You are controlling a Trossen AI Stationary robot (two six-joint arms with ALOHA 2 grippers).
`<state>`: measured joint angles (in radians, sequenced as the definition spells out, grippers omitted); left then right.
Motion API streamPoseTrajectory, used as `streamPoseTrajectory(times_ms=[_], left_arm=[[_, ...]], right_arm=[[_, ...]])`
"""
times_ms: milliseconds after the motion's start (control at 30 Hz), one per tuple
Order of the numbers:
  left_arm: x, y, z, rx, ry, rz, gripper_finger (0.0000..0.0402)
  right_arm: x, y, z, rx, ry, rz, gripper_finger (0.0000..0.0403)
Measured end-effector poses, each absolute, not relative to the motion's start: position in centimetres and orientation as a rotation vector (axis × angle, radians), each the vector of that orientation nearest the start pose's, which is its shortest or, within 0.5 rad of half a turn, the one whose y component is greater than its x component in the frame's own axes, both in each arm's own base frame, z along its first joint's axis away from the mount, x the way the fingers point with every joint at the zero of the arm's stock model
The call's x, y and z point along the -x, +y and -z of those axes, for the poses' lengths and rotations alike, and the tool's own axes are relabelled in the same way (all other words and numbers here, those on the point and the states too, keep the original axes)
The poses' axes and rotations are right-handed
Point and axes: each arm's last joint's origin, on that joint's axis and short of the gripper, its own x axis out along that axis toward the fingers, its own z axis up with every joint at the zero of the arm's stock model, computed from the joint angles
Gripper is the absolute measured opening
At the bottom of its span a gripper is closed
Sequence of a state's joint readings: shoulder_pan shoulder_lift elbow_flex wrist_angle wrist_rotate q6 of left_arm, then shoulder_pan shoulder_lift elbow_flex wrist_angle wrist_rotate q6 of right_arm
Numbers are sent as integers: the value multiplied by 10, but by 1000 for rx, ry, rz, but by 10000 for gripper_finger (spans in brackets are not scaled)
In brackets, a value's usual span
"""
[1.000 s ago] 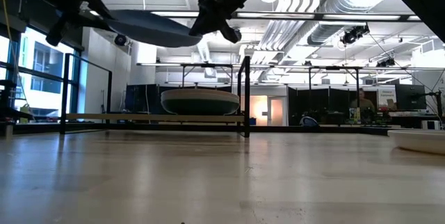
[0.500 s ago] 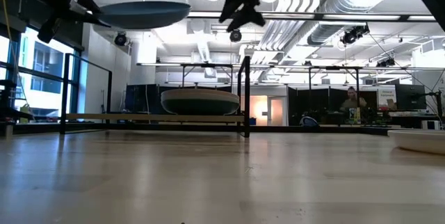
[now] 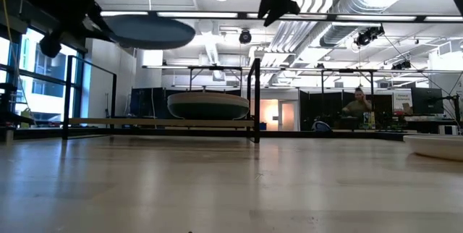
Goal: Place and stack plates onto a shelf
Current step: Put the blue plate into the shelf
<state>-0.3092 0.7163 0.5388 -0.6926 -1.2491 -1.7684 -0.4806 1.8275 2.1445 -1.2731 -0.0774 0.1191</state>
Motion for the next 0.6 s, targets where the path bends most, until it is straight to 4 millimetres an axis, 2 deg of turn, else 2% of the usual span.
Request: streamPoseTrajectory(times_ms=[300, 500, 600], left_arm=[[-147, 5, -204, 963, -330, -1322, 4], [-141, 8, -188, 975, -185, -1451, 4], [-142, 12, -186, 971, -194, -1484, 4]], right_arm=[[-313, -163, -413, -375, 933, 426, 151], [-310, -163, -411, -364, 974, 414, 151], [-310, -163, -411, -350, 972, 408, 151]])
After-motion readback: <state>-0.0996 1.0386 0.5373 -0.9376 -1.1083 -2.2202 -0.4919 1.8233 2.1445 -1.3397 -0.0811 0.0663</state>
